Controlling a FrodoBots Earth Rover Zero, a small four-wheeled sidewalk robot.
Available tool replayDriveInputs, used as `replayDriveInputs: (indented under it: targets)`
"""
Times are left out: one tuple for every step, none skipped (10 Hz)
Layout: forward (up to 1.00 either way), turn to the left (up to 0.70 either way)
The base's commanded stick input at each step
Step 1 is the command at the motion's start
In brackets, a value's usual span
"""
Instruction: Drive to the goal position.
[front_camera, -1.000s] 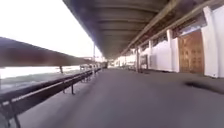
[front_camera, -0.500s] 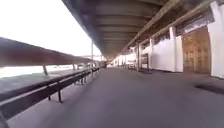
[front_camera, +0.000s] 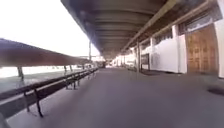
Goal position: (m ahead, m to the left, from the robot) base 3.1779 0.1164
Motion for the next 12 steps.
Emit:
replayDriveInputs:
  targets:
    - [1.0,0.01]
    - [1.0,0.01]
    - [1.0,0.01]
    - [1.0,0.01]
    - [1.0,0.01]
    - [1.0,0.01]
    - [1.0,0.02]
    - [1.0,0.07]
    - [1.0,0.13]
    - [1.0,0.18]
    - [1.0,0.18]
    - [1.0,0.03]
